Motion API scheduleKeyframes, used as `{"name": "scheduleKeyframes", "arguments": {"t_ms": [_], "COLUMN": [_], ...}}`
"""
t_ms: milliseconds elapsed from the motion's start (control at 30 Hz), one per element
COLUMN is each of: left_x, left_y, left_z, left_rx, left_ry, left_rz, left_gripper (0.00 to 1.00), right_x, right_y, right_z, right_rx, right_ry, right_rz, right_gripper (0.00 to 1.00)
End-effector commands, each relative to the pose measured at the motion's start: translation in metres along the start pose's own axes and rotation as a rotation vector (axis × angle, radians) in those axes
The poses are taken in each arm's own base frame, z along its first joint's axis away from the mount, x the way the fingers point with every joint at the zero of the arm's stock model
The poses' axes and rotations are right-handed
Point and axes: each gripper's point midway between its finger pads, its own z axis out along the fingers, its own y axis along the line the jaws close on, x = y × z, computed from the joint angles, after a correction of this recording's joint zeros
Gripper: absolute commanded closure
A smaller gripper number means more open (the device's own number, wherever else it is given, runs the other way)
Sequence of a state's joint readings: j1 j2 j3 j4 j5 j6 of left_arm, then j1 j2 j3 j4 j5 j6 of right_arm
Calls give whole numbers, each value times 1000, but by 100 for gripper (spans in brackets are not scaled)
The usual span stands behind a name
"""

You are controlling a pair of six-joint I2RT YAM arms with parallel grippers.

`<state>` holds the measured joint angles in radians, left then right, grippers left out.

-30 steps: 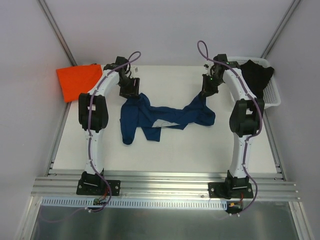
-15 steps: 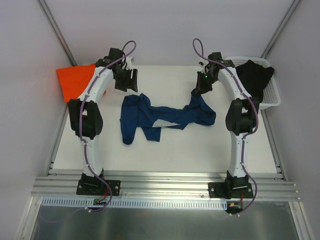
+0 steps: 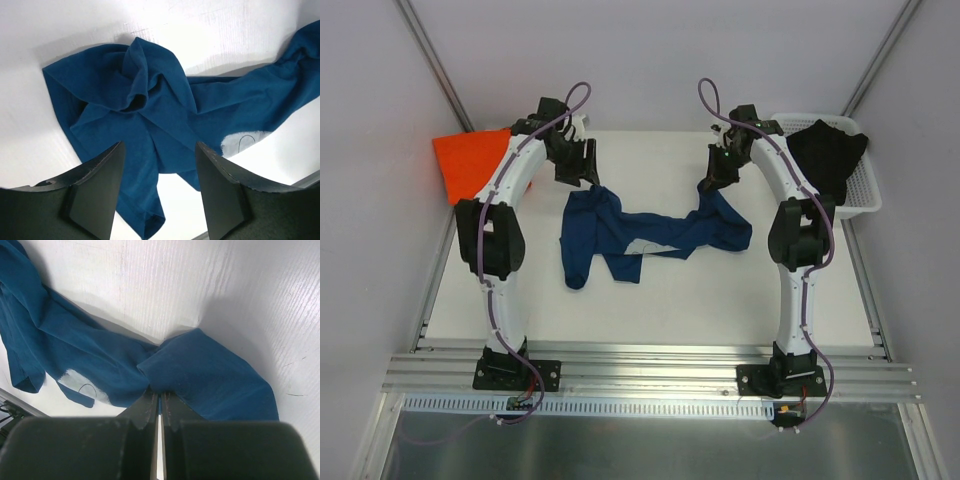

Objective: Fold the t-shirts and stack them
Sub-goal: Flatten out the tshirt

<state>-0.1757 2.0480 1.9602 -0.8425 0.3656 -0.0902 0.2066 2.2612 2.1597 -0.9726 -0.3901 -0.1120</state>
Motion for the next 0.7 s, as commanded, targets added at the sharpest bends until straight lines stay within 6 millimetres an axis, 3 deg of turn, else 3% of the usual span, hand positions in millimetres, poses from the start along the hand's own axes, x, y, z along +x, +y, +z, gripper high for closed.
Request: {"name": "scheduleKeyframes", "arguments": {"t_ms": [0, 233, 500, 667], "left_x": [-7, 0, -23, -23], "left_y": [-7, -8, 3, 11], "left_z": [11, 29, 41, 53], "left_rx": [46, 76, 44, 22], "left_ry": [5, 48, -3, 3], "left_rz": [-22, -56, -22, -26], "left_gripper": [42, 43, 45, 48], "right_x": [-16, -18, -17, -16], "right_y": [16, 9, 8, 7], "right_z": [-29, -29, -25, -26], "right_rx": [-16, -12, -7, 2], "right_ry": [-82, -83, -75, -77], "right_rz": [-30, -17, -13, -16], "right_gripper": [100, 100, 100, 100]}}
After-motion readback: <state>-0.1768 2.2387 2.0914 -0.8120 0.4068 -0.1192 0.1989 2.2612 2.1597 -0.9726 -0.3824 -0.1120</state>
